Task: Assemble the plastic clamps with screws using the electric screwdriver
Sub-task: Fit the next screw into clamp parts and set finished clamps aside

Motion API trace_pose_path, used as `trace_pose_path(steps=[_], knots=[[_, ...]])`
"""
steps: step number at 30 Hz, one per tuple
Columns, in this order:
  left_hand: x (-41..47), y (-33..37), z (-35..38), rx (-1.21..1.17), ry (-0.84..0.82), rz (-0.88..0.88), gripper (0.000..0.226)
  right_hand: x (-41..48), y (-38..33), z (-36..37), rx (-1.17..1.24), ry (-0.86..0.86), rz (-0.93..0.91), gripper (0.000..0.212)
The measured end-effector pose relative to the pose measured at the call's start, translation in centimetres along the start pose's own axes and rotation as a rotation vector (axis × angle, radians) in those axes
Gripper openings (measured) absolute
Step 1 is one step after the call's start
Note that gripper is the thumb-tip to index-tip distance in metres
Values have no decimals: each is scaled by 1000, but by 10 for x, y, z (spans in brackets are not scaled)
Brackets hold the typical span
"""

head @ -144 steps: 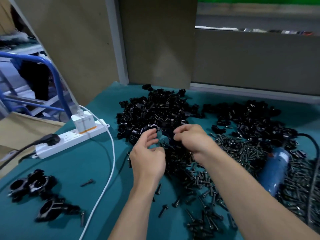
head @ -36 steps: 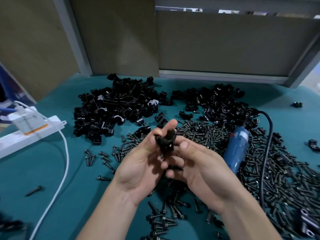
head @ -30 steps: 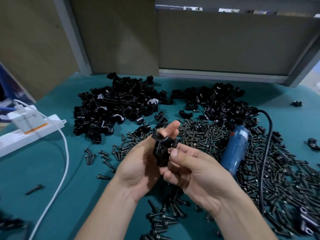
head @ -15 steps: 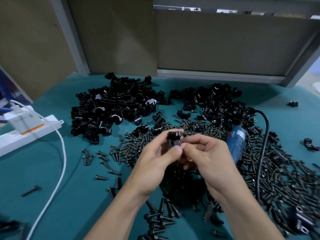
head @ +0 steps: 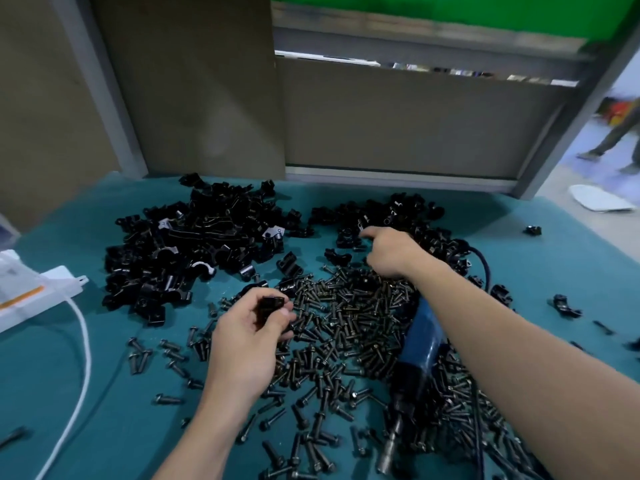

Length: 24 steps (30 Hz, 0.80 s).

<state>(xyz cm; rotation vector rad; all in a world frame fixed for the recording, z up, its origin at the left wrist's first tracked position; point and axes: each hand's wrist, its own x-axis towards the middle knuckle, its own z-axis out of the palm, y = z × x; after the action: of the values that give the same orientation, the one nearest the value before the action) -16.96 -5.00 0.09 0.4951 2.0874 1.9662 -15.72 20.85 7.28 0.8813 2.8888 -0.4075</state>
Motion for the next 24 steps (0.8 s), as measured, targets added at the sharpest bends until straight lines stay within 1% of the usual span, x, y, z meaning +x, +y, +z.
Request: trace_pose_path(steps=[4,9,11,13,15,16,17,18,20,21,24], knots=[[3,0,-4,-22,-7,-9,43,20,-17,22,-19,-3,-113,36],[4,1,-9,-3,-19,-27,41,25,-28,32,82,77,-128,34],[5,0,-10,18,-25,-32,40,21,-24,28,122,100,-137,38],[5,-1,-10,31,-30,-36,38,12,-20,20,188,175,-118,42],[5,-2,-11,41,-35,-36,36,1,-16,12,288,286,-89,39],[5,-1,-11,44,-37,-36,35,-7,-14,9,391,333,-77,37],[4,0,-11,52,-42,-34,35,-18,-15,6,548,354,-68,38],[4,1,-10,66,-47,-30,34,-32,-18,5,744,338,-67,42],[1,2,-8,113,-57,-4,30,-64,-25,9,1094,238,-111,51],[-2,3,-6,146,-58,21,27,-80,-29,14,1210,181,-140,52],[-12,9,-3,216,-56,154,19,-121,-33,34,1488,-18,-195,45]])
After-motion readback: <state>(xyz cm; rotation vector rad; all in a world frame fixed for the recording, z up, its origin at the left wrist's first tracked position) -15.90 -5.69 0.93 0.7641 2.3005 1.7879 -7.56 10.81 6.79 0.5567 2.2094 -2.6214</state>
